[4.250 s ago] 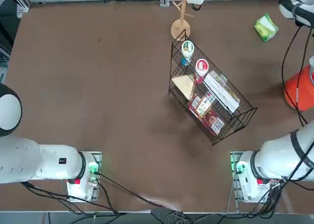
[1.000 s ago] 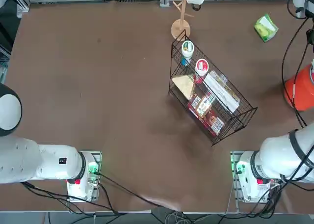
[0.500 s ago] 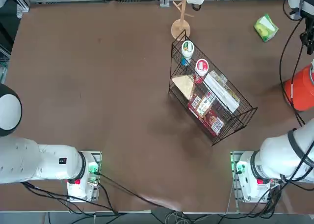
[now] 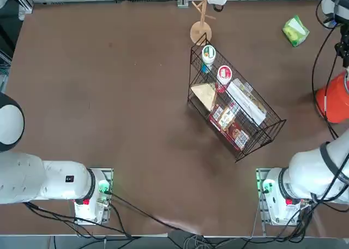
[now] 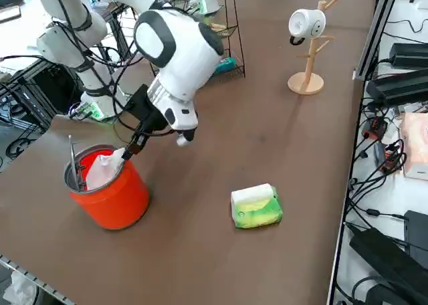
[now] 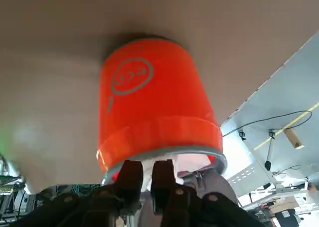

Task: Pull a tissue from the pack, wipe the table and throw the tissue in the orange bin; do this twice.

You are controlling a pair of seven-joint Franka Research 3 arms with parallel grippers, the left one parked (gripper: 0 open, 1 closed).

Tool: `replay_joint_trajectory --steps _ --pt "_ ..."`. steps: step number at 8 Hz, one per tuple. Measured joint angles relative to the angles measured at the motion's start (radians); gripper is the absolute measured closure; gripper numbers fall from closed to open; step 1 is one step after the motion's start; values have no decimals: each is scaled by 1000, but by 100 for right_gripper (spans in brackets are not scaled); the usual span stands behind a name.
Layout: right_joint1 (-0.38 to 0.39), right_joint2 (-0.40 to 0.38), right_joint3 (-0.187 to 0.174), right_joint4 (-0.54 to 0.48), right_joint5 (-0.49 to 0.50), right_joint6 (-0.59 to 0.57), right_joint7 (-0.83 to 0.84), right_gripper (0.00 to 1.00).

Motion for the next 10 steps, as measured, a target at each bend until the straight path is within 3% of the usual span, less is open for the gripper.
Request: replay_joint_trajectory --steps 4,6,8,10 --pt "-51 -27 -4 5 0 -50 -66 77" --pt "-35 -39 15 41 1 -46 -68 67" --pt "37 -4 30 143 23 6 -68 62" --pt "90 84 33 219 77 171 -65 45"
